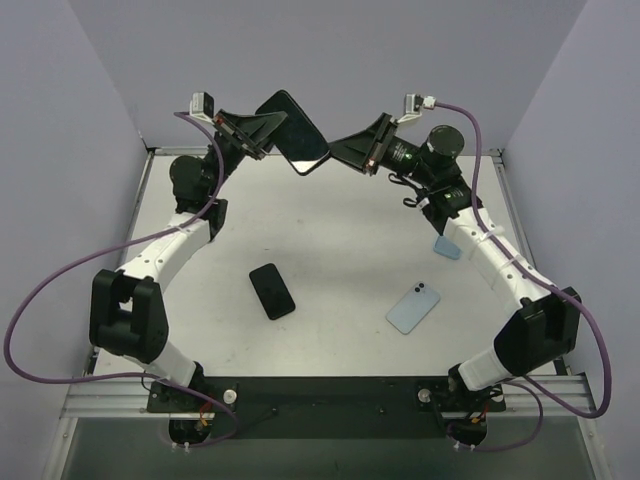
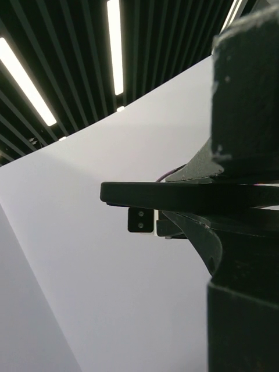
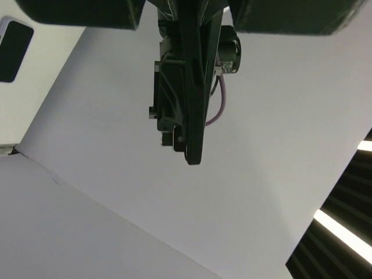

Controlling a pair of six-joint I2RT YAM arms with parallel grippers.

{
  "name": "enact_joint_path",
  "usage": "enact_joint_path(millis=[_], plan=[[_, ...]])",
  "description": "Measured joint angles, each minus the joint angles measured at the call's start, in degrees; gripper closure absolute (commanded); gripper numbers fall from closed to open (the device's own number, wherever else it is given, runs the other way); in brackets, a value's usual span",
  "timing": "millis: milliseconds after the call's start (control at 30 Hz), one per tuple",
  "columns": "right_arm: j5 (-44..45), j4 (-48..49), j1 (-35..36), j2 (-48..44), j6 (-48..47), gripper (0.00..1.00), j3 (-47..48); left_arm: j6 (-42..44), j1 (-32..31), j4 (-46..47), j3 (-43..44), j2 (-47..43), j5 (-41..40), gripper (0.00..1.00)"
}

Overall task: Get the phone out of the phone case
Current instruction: Remove the phone case from the phone.

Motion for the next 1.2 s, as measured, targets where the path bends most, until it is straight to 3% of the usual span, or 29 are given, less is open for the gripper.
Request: enact_joint_path(millis=[300, 467, 633, 733, 767, 800, 1067, 1100, 1200], plan=[[-11.3, -8.09, 0.15, 3.3, -4.09, 0.87, 1.99, 0.31, 0.04, -1.14, 0.02, 2.56, 4.04, 1.0], [-12.44, -8.28, 0.5, 4.52, -3.63, 0.79, 2.19, 0.92, 0.02, -0.96, -0.68, 2.86, 4.07, 1.0], [-12.61, -6.23, 0.74, 6.58, -0.59, 0.78, 2.19, 0.96, -0.02, -0.61, -2.56, 2.73, 2.4, 1.0], [-12.57, -4.04, 0.81, 8.04, 1.73, 0.83, 2.19, 1.11, -0.02, -0.83, -3.78, 2.51, 0.61, 1.0], [-12.59, -3.17, 0.81, 8.46, 2.51, 0.94, 2.19, 1.14, -0.02, -0.98, -4.07, 2.38, 0.11, 1.0], [-12.59, -2.14, 0.83, 8.81, 3.32, 1.0, 2.16, 1.22, -0.02, -1.03, -4.37, 2.19, -0.37, 1.0], [-12.33, 3.67, 0.9, 8.63, 5.01, 1.0, -0.74, 2.25, -0.04, -2.8, -5.97, 1.09, -1.75, 1.0], [-11.8, 3.02, 0.85, 7.98, 4.44, 1.0, -1.92, 2.69, -0.13, -3.43, -6.49, 1.07, -1.2, 0.88], [-9.62, -0.28, 0.59, 5.31, 2.25, 1.0, -6.36, 4.31, -0.85, -5.57, -8.81, 0.9, -0.33, 0.67]])
